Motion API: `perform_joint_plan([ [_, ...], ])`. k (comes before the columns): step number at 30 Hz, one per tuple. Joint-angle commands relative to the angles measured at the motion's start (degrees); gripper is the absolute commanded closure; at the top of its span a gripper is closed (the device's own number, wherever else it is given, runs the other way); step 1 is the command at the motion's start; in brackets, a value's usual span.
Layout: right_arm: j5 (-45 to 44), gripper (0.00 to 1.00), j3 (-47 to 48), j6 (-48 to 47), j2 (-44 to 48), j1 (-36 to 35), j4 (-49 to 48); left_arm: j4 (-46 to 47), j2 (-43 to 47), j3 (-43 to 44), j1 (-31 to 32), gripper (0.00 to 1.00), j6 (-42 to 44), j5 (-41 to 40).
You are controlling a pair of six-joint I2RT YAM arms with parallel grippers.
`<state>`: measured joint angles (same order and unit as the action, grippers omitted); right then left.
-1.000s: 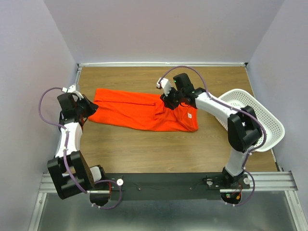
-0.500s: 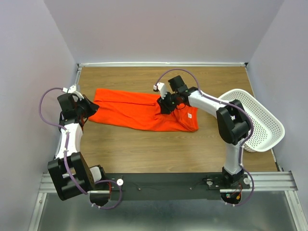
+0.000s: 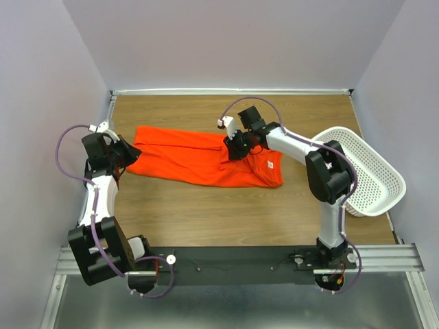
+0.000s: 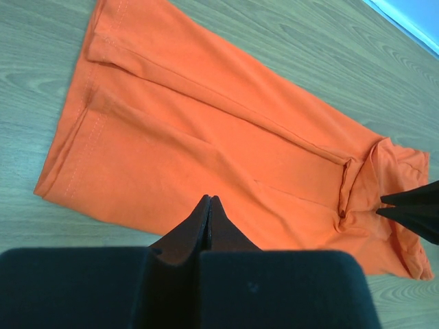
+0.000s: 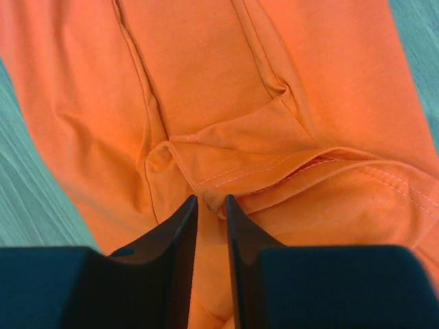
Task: Fold and stack the t-shirts
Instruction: Fold the tshirt
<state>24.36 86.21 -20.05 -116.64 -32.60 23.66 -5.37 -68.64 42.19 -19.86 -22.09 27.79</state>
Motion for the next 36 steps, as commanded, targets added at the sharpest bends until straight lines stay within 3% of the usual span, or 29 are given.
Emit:
perform_joint_plan([
  [1,1.3,0.73,1.94,0.63,-1.48,-0.01,1.65,0.97,1.32,-0.89,-0.01,1.0,0.64,1.48],
  [12,2.45,0.95,5.45,1.68,-2.8,-0.09,2.53,0.88,1.23,-0.89,-0.09,1.0,0.64,1.48],
  [21,4.82,0.99,13.0,4.23,-6.58,-0.01,3.23,0.88,0.97,-0.8,-0.09,1.0,0.73,1.21],
  [25,5.61,0.99,20.64,7.56,-12.98,-0.01,3.06,0.8,0.88,-0.8,-0.01,1.0,0.82,0.95],
  [26,5.96,0.93,24.23,8.36,-14.48,-0.01,3.06,0.71,0.88,-0.8,-0.09,1.0,0.82,0.69],
  [28,6.58,0.61,27.06,10.82,-16.68,-0.01,3.23,0.79,0.79,-0.8,-0.01,1.0,0.82,0.69],
  [29,6.75,0.23,27.51,10.83,-17.39,-0.01,3.23,0.71,0.62,-0.8,-0.09,1.0,0.9,0.69],
  [30,6.75,0.0,27.43,10.74,-17.13,-0.09,3.23,0.71,0.61,-0.8,-0.09,1.0,0.99,0.77],
  [33,3.09,0.0,22.96,7.93,-10.93,0.17,3.23,0.62,0.53,-0.71,-0.09,1.0,0.91,0.6],
  [35,1.4,0.0,15.15,5.56,-5.47,0.95,3.41,0.71,0.09,-0.71,-0.01,0.99,0.73,0.25],
  [36,0.35,0.0,11.03,4.51,2.04,1.22,3.32,0.71,-0.26,-0.88,-0.09,0.91,0.56,0.33],
])
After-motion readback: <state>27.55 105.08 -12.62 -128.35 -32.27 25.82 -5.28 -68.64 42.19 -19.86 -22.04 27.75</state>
